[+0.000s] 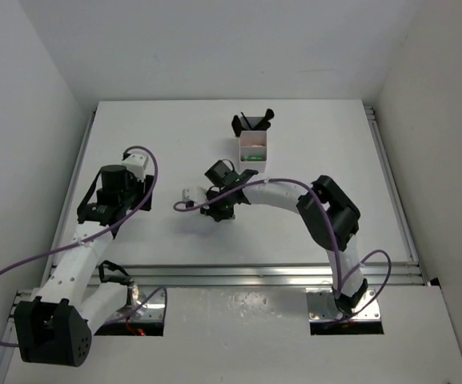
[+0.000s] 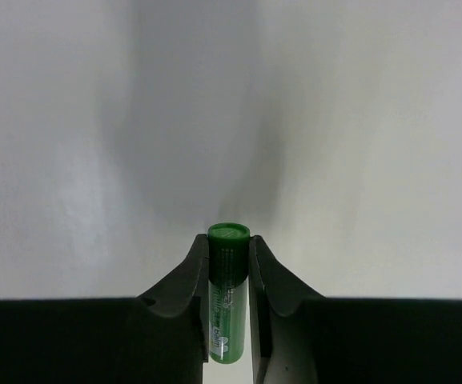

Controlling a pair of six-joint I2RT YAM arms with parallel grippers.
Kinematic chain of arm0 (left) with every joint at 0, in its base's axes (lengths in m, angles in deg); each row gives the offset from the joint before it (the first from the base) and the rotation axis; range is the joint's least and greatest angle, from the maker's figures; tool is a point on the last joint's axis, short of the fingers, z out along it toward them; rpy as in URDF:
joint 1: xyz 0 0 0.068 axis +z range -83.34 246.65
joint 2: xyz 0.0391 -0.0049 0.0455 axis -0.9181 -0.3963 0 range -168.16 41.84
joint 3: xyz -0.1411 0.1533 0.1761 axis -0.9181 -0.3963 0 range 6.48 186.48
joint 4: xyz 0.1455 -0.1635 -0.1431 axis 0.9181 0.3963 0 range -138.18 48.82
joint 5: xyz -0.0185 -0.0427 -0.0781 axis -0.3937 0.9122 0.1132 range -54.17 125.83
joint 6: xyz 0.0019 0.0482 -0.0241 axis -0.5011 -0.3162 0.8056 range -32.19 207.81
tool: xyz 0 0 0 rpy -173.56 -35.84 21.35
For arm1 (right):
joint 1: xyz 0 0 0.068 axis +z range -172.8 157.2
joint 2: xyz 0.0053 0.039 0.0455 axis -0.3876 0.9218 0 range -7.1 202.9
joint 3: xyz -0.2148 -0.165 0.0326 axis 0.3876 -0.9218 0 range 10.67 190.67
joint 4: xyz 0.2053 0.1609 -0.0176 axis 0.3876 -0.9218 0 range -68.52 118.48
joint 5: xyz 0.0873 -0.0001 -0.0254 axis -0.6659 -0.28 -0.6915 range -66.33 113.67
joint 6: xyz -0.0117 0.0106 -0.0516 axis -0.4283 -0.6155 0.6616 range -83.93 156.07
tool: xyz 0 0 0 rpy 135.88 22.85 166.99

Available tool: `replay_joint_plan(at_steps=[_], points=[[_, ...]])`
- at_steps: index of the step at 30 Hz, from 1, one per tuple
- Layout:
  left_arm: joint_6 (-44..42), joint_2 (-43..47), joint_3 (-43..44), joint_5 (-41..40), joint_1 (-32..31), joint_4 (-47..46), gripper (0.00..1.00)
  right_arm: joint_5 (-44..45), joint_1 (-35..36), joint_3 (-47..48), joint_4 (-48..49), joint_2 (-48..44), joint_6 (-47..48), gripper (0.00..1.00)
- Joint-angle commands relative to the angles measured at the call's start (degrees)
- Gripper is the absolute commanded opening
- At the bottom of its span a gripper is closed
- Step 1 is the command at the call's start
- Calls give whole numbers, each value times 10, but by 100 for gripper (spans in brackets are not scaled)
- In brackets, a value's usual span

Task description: Organize the makeup

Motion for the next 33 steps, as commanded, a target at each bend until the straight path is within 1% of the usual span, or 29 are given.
replay_joint_plan(at_steps=[1,2,4,5,7,8,11,15,19,26,33], points=[[23,11,-2,-22,-4,-37,67,24,-46,15,93,-96,-10,0],[23,11,-2,-22,-4,-37,67,35,-66,22,114,-98,1,0],[29,5,-2,-22,2,-42,67,85,-95,62,126,-85,39,0],[29,5,-2,-22,2,-42,67,102,-119,84,131,-75,92,0],[29,0,-2,-7,13,-47,67,159,-130,116,132,-38,125,0],[29,0,-2,-7,13,-47,67,166,-149,132,133,-30,156,0],[29,-6,-2,4,25,-47,67,168,-175,155,135,4,183,0],[34,-11,-2,4,36,-47,67,158,-205,156,140,24,176,0],[34,-16,-2,4,42,-47,67,139,-213,134,138,27,159,0],[34,-22,-2,15,47,-47,67,106,-220,69,167,0,106,0],[34,-28,-2,21,53,-47,67,106,-209,32,203,-52,83,0]])
